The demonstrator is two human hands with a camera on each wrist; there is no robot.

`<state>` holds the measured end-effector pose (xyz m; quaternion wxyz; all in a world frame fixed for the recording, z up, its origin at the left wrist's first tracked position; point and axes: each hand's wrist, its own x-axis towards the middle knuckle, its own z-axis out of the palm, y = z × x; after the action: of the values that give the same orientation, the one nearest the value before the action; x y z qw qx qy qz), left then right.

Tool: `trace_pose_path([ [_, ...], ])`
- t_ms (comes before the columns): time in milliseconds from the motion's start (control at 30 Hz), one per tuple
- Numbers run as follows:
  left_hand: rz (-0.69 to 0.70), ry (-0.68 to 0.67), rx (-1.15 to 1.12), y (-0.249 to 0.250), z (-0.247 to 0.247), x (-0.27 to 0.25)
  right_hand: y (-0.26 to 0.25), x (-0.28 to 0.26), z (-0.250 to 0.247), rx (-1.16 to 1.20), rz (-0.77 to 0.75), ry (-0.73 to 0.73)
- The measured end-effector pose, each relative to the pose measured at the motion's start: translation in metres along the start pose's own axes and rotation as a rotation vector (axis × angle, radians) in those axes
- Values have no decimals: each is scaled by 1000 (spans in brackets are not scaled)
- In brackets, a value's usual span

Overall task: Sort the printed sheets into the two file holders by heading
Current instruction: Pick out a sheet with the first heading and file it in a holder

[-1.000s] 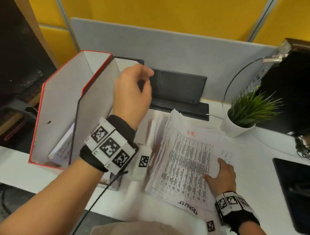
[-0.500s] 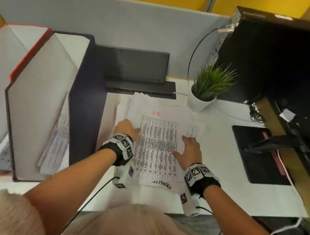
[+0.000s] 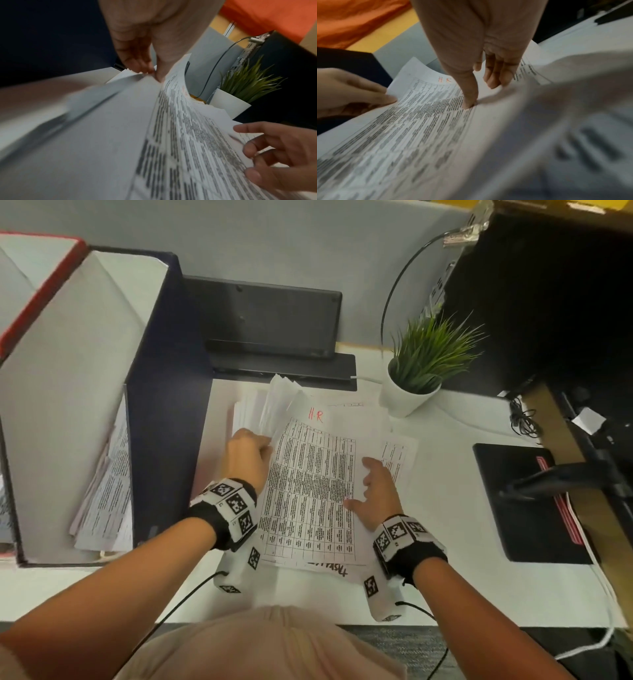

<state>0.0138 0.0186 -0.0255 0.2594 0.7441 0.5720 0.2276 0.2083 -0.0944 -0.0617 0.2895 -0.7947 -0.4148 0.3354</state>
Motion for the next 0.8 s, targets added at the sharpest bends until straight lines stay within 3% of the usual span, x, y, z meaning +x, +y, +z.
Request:
trace_pose_path([
  [100, 109, 51, -204, -2, -1, -9, 1, 4, -5, 217, 106, 49],
  [200, -4, -36, -426, -8, -1, -12, 1, 7, -13, 373, 200, 148],
  [267, -72, -102, -499, -10, -5, -11, 2, 8, -19, 347, 214, 152],
  [400, -265, -175, -541, -4, -13, 3, 9, 5, -20, 337, 96, 163],
  [500, -427, -174, -417, 0, -16, 20, 14, 3, -17, 561, 99, 180],
  [600, -452, -310, -19, 3, -17, 31, 16, 1, -13, 814, 200, 166],
  [800, -333, -264, 204, 13, -11, 31, 14, -7, -13, 586, 59, 136],
])
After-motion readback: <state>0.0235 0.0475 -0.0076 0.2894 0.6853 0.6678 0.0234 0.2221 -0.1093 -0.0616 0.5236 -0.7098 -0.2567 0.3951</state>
